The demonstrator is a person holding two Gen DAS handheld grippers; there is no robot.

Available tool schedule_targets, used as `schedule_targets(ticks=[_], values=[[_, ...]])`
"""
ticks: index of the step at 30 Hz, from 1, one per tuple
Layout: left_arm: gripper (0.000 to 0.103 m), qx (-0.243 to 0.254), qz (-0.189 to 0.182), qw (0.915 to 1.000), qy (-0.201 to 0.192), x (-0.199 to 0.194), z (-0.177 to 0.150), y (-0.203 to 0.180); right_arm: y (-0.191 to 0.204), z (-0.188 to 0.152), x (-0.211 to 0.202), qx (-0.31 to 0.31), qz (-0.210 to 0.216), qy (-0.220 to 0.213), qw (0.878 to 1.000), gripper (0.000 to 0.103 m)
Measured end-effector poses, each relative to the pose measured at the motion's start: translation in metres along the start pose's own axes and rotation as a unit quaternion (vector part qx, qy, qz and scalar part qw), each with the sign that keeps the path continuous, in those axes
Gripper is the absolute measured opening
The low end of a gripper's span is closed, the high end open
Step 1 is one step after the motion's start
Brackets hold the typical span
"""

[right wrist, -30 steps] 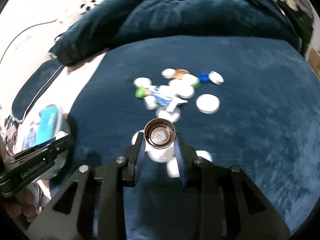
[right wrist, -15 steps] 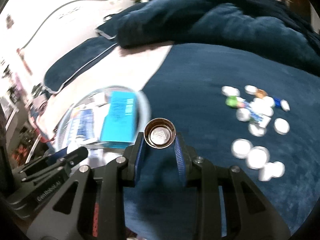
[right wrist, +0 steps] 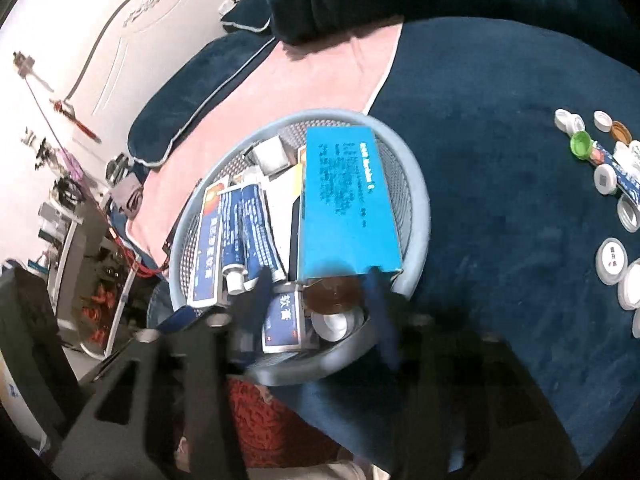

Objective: Organize objects
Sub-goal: 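Carry both held caps over the grey basket and open both grippers, then move both grippers from the basket back toward the caps on the bed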

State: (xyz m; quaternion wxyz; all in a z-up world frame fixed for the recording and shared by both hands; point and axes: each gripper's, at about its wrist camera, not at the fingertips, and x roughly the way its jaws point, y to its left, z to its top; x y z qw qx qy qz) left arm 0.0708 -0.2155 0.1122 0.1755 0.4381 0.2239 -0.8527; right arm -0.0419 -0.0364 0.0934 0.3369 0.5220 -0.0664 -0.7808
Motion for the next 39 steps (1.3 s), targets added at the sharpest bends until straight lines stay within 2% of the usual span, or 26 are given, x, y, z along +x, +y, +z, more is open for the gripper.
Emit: schedule_targets(ticks=[1, 3, 5, 11, 20, 39], values=[[0.088, -0.005, 0.003, 1.0000, -0.003, -0.002, 0.001, 0.001, 0.000, -0.001, -0.003, 0.000, -0.005, -0.006, 1.000, 0.075], [0.089, -0.015, 0.016, 0.9998, -0.003, -0.004, 0.003, 0.006, 0.000, -0.003, -0.009, -0.002, -0.014, -0.013, 1.000, 0.085], [0.099, -0.022, 0.028, 0.9993, -0.004, -0.005, 0.004, 0.010, 0.000, -0.004, -0.013, -0.007, -0.025, -0.017, 1.000, 0.090], [0.102, -0.019, 0.064, 0.9978, 0.000, -0.007, 0.000, 0.012, -0.001, -0.007, -0.020, -0.033, -0.082, -0.024, 0.996, 0.103], [0.102, 0.007, 0.088, 0.9961, -0.001, -0.010, -0.005, 0.005, -0.003, -0.009, -0.025, -0.046, -0.099, -0.023, 0.994, 0.103], [0.102, 0.020, 0.085, 0.9961, 0.009, -0.006, -0.006, -0.005, -0.011, -0.013, -0.026, -0.043, -0.110, -0.015, 0.993, 0.103]])
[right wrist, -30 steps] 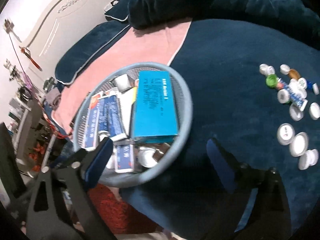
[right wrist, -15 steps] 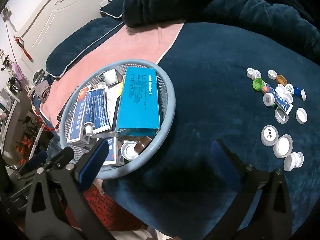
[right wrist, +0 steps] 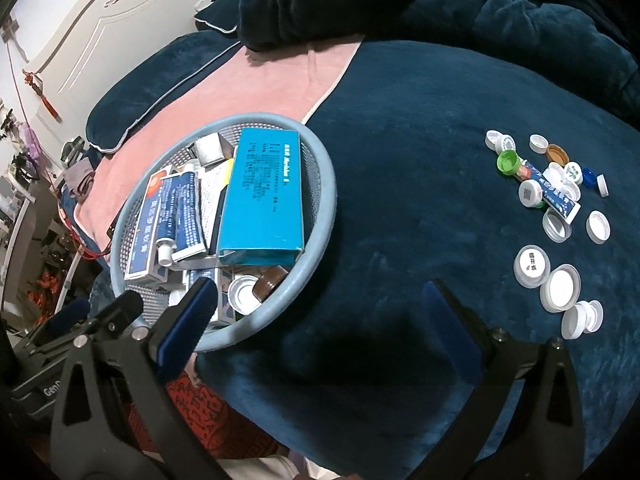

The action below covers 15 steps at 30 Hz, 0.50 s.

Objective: Organize objects
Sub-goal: 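Move both grippers from the basket back toward the caps on the bed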

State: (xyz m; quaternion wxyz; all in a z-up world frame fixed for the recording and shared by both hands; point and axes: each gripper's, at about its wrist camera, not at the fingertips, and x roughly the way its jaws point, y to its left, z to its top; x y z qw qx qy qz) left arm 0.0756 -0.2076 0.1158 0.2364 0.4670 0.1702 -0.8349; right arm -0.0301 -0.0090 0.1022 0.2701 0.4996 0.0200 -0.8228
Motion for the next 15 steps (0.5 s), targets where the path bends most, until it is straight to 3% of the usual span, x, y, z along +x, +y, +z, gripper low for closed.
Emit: schedule_targets(ticks=[15], values=[[0.102, 0.018, -0.003, 0.9998, 0.002, -0.004, -0.003, -0.022, -0.020, -0.005, -0.009, 0.011, -0.015, -0.002, 1.000, 0.103]])
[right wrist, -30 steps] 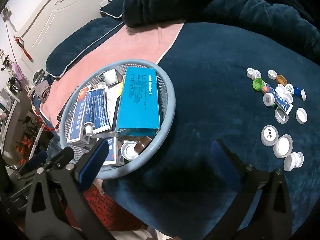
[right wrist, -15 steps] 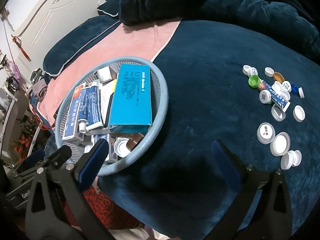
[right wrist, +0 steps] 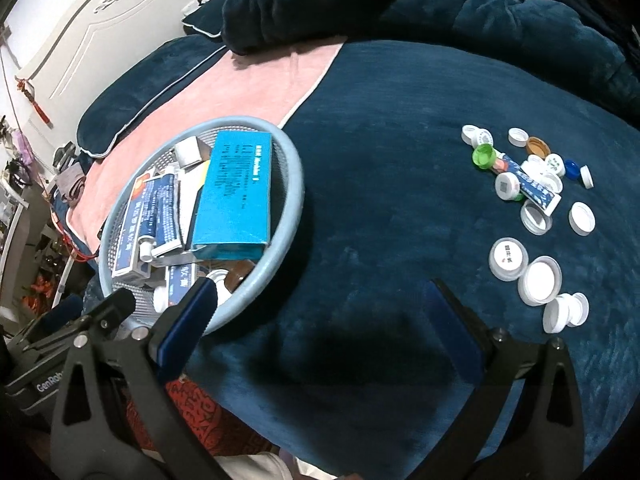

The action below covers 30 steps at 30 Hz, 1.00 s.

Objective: Organize objects
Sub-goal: 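Move both grippers from the basket back toward the caps on the bed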

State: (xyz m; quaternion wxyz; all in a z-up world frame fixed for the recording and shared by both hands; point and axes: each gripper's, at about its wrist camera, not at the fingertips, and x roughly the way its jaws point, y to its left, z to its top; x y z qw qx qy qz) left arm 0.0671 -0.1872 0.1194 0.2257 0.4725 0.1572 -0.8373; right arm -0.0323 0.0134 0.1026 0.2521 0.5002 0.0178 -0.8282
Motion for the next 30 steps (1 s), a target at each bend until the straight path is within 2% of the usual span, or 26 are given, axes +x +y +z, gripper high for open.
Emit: schedule_targets(ticks=[13, 30], values=[[0.102, 0.034, -0.012, 0.9993, 0.007, -0.001, -0.006, -0.042, -0.042, -0.008, -0.013, 0.027, -0.022, -0.005, 0.999, 0.103], [0.102, 0.121, -0.050, 0.9912, 0.020, 0.001, -0.034, -0.144, -0.142, -0.042, -0.041, 0.121, -0.067, -0.015, 0.990, 0.103]])
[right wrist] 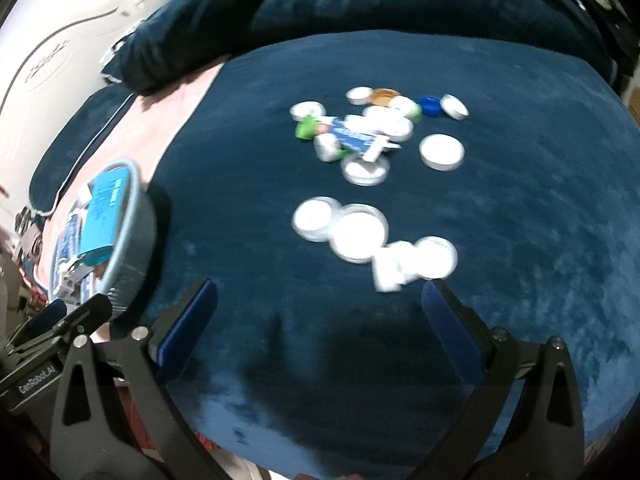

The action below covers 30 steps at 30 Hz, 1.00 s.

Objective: Organize objects
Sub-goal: 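Move both grippers from the basket back toward the caps on the bed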

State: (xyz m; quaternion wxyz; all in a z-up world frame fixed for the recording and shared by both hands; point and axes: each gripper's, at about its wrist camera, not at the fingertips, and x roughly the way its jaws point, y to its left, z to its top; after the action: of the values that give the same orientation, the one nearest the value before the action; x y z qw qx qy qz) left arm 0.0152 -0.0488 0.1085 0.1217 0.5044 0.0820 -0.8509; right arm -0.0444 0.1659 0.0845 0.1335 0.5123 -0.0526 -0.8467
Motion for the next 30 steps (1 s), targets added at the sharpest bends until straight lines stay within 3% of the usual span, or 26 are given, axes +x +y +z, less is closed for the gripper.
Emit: schedule_targets(ticks=[16, 24, 30], values=[[0.102, 0.057, -0.017, 0.9973, 0.043, 0.040, -0.009, -0.069, -0.084, -0.007, 0.001, 0.083, -0.039, -0.001, 0.996, 0.103], [0.102, 0.061, -0.023, 0.9961, 0.060, 0.059, -0.010, -0.072, -0.049, 0.012, 0.015, -0.021, -0.056, -0.025, 0.998, 0.103], [0.102, 0.076, -0.017, 0.9950, 0.062, 0.068, -0.011, -0.066, -0.008, 0.027, 0.039, -0.124, -0.068, -0.028, 0.990, 0.101]])
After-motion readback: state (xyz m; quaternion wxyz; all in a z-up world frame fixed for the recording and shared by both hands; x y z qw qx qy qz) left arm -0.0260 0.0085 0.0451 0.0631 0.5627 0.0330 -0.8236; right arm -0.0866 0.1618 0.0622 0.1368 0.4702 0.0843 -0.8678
